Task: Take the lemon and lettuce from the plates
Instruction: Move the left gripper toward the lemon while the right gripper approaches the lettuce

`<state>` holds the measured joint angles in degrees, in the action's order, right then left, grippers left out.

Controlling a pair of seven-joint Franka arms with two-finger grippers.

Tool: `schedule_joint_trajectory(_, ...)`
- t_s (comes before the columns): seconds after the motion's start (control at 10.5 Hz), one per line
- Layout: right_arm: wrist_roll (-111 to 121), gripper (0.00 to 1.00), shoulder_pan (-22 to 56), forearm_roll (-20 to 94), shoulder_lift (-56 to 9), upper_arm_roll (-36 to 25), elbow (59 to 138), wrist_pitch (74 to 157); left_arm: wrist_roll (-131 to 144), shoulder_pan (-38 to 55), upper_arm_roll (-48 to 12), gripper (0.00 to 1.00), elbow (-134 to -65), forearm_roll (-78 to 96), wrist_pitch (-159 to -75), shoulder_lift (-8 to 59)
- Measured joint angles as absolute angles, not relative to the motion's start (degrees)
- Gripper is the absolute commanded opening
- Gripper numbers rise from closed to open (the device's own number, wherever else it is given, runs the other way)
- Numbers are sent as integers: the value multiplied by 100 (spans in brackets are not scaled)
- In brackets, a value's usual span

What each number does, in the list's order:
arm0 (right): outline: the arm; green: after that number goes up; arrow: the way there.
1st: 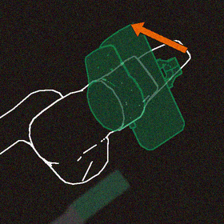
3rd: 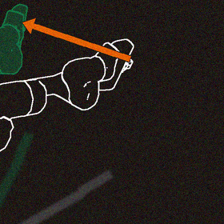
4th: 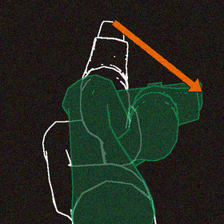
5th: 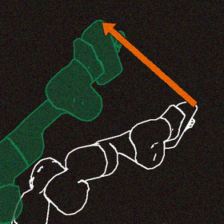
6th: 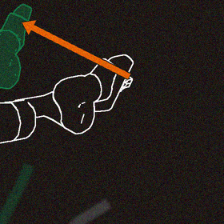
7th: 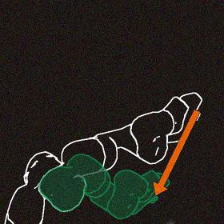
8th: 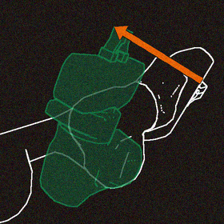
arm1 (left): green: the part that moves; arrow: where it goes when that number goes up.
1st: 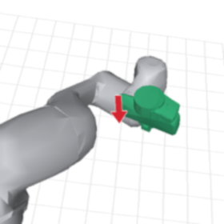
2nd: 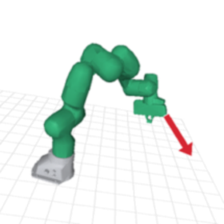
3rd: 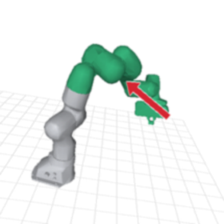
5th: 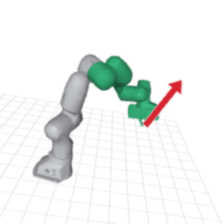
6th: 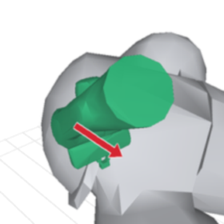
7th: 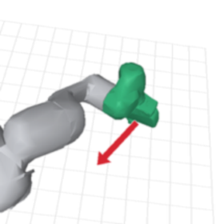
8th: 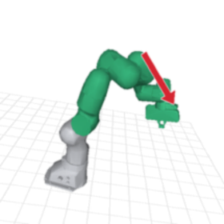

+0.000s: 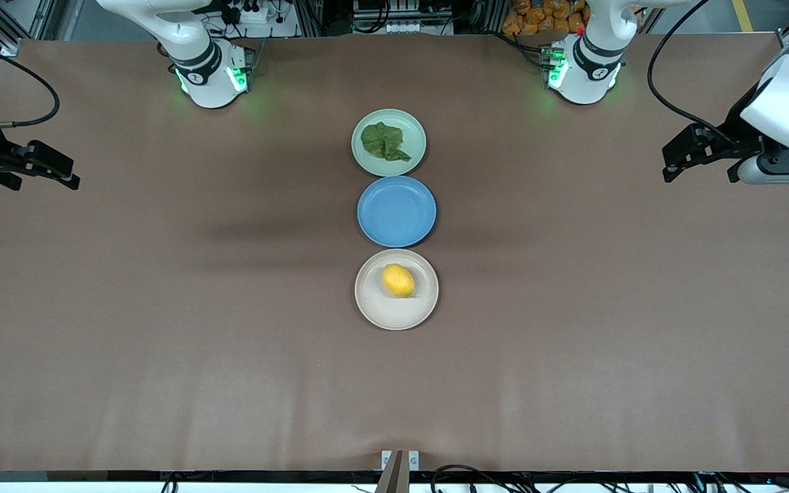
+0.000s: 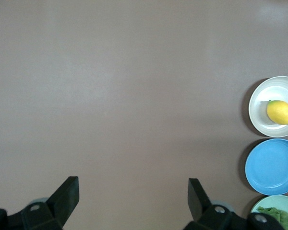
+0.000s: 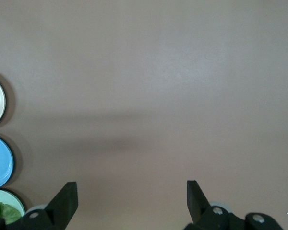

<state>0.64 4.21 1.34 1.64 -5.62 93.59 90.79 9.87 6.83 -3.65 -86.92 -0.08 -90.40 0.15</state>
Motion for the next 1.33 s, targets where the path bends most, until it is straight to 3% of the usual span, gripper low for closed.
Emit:
schedule_joint_trajectory(0.66, 70, 100, 459, 126, 169, -559, 9369, 9039, 959, 734, -384, 100, -8698, -8, -9023, 203)
schedule_joint_trajectory(1.04, -172, 100, 1168, 135, 169, -496, 9379, 8792, 967, 961, -524, 100, -8704, 199, -9171, 752)
schedule_joint_trajectory(1.33, -1278, 100, 1473, 159, 169, 259, 9395, 8617, 1473, 1342, -546, 100, -8711, 749, -9765, 1414)
